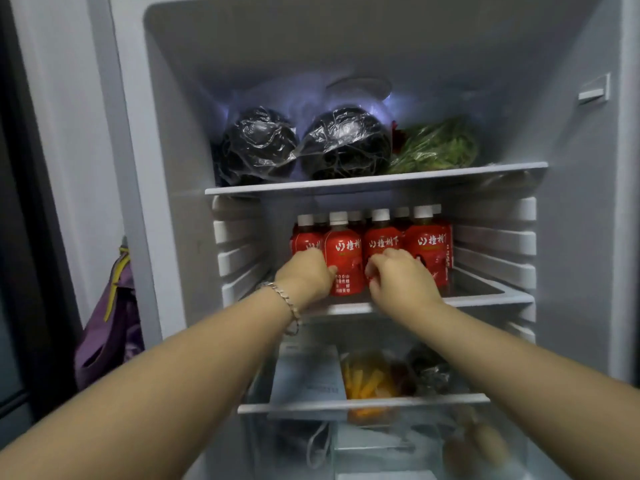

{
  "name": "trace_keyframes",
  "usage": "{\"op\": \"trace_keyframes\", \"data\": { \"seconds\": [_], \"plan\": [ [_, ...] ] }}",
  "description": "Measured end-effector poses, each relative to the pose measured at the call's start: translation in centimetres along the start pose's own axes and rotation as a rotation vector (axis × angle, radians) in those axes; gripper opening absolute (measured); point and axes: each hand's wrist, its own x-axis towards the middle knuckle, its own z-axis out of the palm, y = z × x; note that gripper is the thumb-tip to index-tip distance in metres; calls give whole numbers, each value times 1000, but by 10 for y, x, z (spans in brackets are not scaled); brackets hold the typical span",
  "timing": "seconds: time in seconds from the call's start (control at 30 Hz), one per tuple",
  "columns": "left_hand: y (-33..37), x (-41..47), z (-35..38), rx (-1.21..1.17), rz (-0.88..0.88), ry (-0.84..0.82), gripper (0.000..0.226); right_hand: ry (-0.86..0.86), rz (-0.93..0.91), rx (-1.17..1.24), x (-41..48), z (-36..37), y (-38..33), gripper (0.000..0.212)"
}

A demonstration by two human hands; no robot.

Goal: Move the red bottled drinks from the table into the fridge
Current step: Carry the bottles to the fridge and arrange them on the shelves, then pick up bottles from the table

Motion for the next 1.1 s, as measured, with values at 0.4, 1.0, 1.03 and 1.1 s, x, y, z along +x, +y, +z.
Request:
{"op": "trace_keyframes", "data": {
  "seconds": [0.4, 1.0, 1.03, 1.1],
  "plan": [
    [-65, -208, -32, -91, -571, -228, 23, -716, -544, 232, -82, -9, -98, 26],
    [30, -782, -109, 276, -1738, 144, 23, -895, -1761, 363, -507, -204, -326, 26],
    [62, -832, -115, 280, -1822, 178, 24, -883, -1859, 390, -554, -237, -332, 27],
    [109, -902, -119, 269, -1913, 253, 25, -839, -1979, 426, -621, -284, -330, 27]
  ]
}}
